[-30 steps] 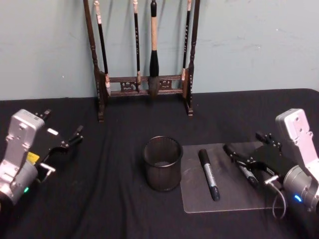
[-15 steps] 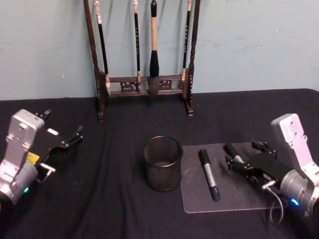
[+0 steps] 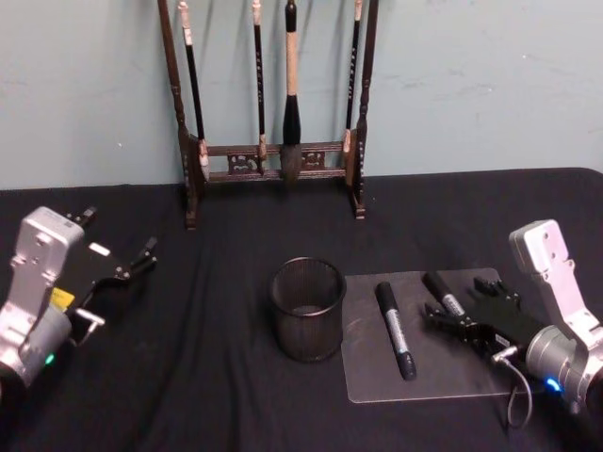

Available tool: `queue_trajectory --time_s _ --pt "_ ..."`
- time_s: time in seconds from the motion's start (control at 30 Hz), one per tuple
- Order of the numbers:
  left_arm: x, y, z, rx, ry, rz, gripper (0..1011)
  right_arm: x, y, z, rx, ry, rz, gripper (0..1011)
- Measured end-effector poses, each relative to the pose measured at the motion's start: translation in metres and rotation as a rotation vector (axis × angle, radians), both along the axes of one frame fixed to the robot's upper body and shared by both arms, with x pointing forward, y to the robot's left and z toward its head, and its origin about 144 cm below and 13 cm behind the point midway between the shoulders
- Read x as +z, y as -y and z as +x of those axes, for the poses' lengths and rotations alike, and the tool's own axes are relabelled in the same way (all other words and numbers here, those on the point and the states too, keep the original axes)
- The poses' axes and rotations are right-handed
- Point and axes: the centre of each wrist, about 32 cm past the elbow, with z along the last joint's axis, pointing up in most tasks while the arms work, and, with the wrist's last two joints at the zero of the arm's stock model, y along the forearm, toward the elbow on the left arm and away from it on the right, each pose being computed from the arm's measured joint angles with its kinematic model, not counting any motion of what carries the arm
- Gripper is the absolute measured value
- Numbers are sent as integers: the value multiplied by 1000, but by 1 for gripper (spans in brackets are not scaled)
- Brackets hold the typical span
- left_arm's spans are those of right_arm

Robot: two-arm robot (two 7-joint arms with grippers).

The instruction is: Pick up the water-based marker from the table and place it into the pen holder.

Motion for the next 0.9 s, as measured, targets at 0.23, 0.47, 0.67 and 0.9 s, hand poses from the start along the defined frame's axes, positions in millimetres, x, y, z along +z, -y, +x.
queue_trajectory --time_s 0.23,0.47,0.67,0.9 --pt "0 0 0 0 0 0 1009 -3 0 0 10 -14 4 1002" --pt "0 0 0 0 0 0 1009 -5 0 0 9 -27 4 1002" --pt "0 0 0 0 0 0 1009 -6 0 1 11 -37 9 1002" --pt "0 0 0 0 0 0 1009 -6 0 1 12 -37 8 1002"
